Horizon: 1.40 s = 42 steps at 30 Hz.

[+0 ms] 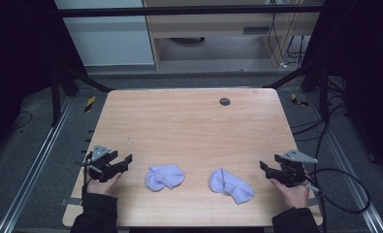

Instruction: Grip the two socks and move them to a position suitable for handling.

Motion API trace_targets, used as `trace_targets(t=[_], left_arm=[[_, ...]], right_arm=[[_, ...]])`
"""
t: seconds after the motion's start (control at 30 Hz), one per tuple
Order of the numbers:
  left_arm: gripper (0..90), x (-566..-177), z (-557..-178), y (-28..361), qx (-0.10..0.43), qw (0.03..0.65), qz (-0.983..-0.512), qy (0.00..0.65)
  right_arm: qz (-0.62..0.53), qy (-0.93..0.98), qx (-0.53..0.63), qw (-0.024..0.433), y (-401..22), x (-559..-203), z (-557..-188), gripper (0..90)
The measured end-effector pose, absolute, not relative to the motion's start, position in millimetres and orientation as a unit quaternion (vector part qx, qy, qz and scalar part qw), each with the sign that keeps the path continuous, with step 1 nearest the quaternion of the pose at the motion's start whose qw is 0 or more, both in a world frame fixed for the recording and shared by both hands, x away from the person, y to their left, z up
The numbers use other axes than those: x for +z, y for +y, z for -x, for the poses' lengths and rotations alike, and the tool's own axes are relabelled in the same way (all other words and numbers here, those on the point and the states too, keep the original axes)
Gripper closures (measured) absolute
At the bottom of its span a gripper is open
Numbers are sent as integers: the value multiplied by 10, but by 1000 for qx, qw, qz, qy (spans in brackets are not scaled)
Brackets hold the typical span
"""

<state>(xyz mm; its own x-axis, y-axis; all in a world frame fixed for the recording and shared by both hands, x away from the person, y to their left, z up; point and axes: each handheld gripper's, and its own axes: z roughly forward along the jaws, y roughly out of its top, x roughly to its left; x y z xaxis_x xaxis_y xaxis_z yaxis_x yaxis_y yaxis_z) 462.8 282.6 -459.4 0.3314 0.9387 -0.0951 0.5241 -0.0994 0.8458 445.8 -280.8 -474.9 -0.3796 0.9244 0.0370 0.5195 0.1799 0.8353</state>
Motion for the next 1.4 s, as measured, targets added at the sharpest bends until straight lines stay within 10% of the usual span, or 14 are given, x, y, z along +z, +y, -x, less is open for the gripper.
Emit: trace_targets(t=[1.4], left_arm=[[425, -4419, -4345, 1565, 217, 450, -760, 415]], right_arm=[[-445, 767, 410, 214, -2265, -4524, -4113, 464]])
